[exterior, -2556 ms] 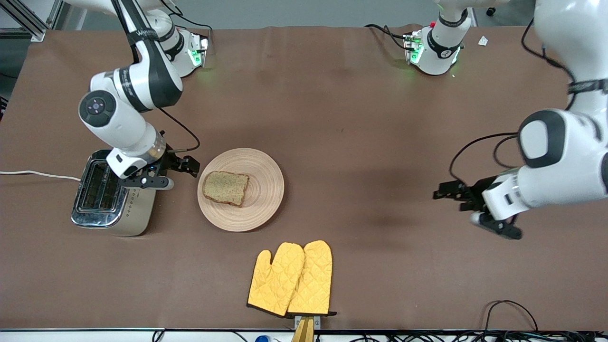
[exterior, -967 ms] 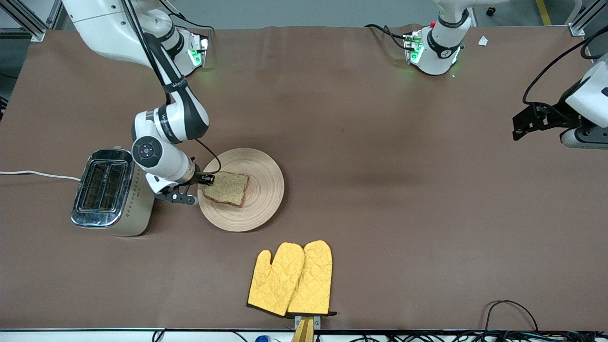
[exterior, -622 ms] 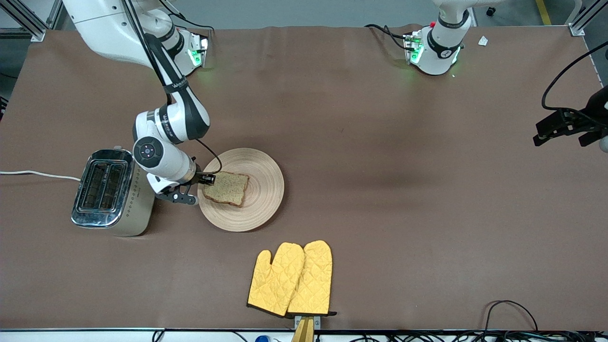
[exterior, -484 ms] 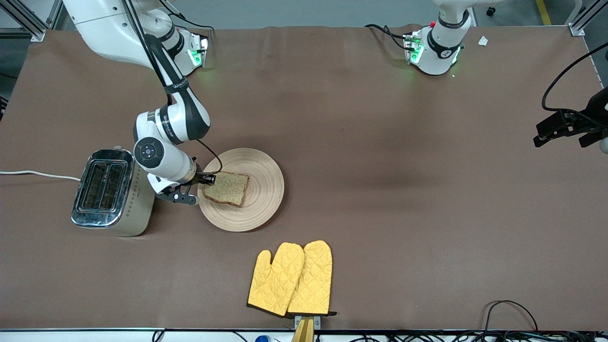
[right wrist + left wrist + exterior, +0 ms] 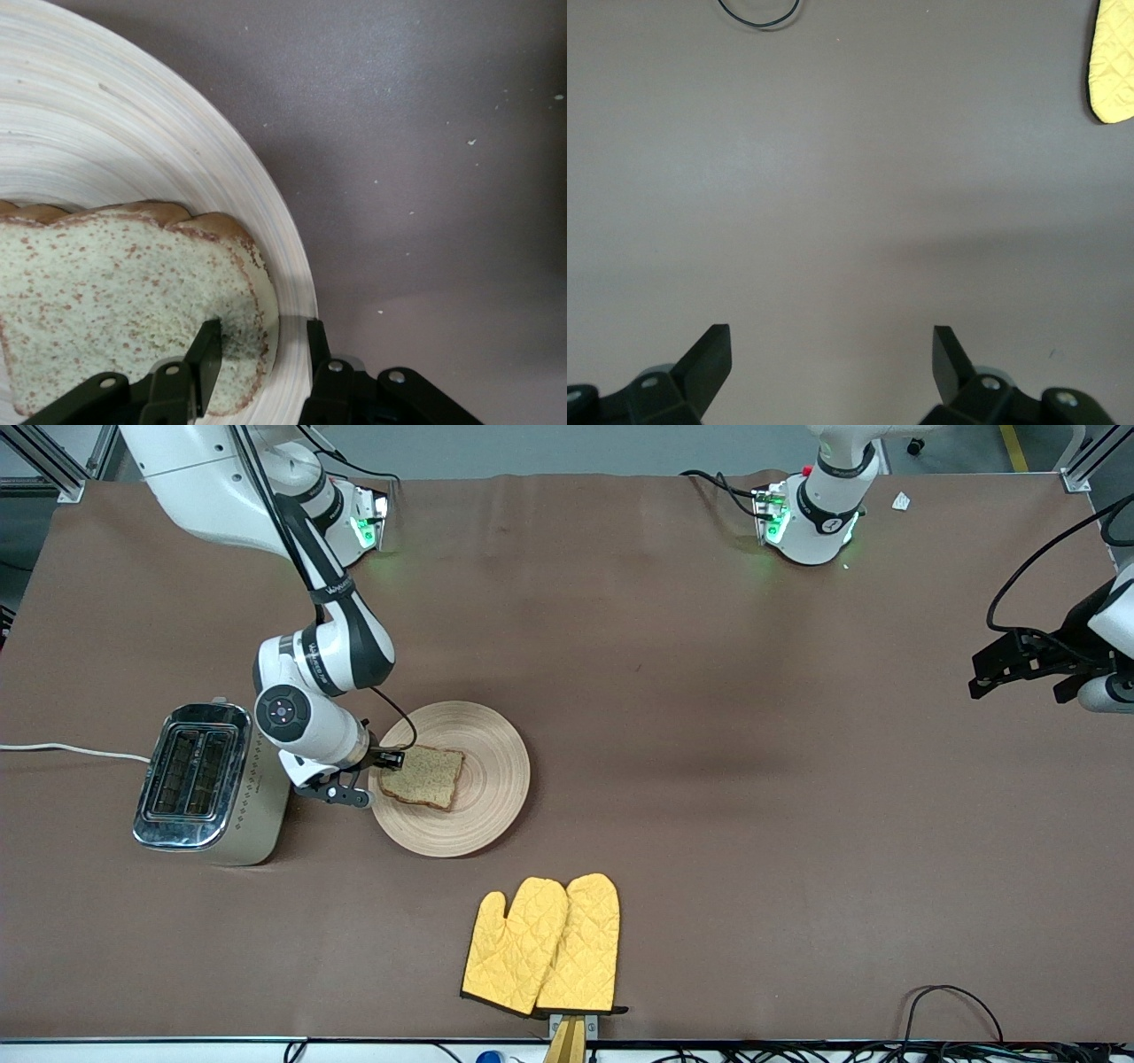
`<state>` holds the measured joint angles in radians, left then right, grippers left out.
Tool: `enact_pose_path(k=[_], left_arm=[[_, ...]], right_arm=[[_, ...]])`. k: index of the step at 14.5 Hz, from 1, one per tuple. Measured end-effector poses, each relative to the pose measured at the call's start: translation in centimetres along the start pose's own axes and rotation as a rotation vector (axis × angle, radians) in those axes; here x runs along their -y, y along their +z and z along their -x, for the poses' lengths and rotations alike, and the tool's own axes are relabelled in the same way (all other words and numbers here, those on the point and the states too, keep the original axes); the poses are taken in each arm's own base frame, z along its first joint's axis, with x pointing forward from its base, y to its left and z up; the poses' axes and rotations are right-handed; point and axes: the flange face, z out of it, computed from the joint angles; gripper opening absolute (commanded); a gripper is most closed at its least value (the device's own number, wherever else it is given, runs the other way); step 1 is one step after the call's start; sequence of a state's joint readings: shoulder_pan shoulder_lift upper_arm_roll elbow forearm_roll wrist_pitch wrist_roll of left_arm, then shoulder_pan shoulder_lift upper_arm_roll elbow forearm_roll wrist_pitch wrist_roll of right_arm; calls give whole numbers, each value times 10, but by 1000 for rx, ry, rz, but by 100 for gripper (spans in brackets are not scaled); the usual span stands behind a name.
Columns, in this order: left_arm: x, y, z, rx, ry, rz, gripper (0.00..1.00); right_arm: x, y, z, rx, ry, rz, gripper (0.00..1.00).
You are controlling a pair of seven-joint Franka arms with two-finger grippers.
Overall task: Move plate and put bread in toaster
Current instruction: 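Close the right gripper on the bread slice's crust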
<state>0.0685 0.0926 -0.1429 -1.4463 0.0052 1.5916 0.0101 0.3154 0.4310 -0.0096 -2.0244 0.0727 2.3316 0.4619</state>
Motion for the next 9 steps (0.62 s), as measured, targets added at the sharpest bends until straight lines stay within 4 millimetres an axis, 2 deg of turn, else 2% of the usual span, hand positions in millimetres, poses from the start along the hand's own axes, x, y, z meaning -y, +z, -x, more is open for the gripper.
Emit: enact_pose_path(k=[9], left_arm=[[-6,0,0,1,14,2,100]], right_arm=[[7,3,3,4,13,0,40]])
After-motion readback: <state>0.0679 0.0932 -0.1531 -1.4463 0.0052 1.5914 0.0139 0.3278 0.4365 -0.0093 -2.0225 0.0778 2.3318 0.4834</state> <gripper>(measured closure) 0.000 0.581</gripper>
